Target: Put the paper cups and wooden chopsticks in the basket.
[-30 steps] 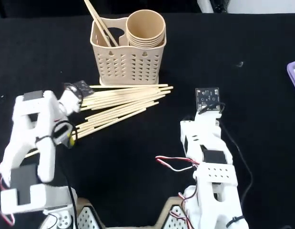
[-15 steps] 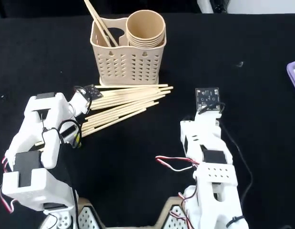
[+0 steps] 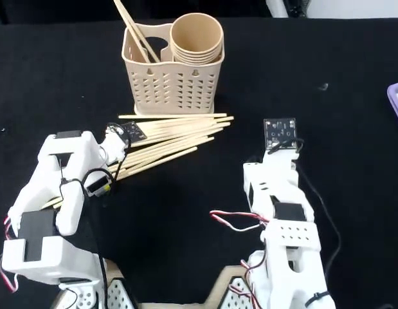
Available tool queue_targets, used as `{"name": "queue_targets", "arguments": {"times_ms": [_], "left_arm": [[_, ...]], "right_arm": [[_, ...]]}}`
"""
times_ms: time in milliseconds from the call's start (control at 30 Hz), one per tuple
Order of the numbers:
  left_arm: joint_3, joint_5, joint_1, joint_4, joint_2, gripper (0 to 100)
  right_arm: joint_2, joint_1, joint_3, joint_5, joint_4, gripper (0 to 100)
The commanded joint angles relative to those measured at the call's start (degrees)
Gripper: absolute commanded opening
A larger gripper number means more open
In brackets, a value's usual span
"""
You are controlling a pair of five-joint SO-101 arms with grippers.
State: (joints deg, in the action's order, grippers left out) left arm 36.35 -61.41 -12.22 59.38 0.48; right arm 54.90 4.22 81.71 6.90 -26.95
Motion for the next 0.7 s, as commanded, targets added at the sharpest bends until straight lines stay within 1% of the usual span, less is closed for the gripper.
{"name": "queue_targets", "arguments": {"times_ms": [0, 67, 100, 233, 333, 433, 600, 667], "left_arm": [[-0.04, -1.49, -0.22, 5.45, -8.62, 3], [0.48, -3.52, 0.92, 10.20, -14.15, 3], [1.27, -3.34, 1.63, 11.96, -16.53, 3], [6.20, -1.41, 5.58, 12.84, -19.52, 3], [7.16, -1.23, 9.89, 12.92, -19.60, 3], [6.46, 2.99, 15.16, 12.48, -19.60, 3], [1.71, 11.60, 25.89, 11.96, -18.99, 3], [2.15, 14.24, 28.53, 9.14, -18.81, 3]], "right_arm": [[0.22, -0.79, -0.84, -0.09, 1.32, 1.1], [0.22, -0.79, -0.84, -0.09, 1.32, 1.1], [0.22, -0.79, -0.84, -0.09, 1.32, 1.1], [0.22, -0.79, -0.84, -0.09, 1.32, 1.1], [0.22, -0.79, -0.84, -0.09, 1.32, 1.1], [0.22, -0.79, -0.75, -0.09, 1.32, 1.1], [0.22, -0.79, -0.84, -0.09, 1.32, 1.1], [0.22, -0.79, -0.84, -0.09, 1.32, 1.1]]}}
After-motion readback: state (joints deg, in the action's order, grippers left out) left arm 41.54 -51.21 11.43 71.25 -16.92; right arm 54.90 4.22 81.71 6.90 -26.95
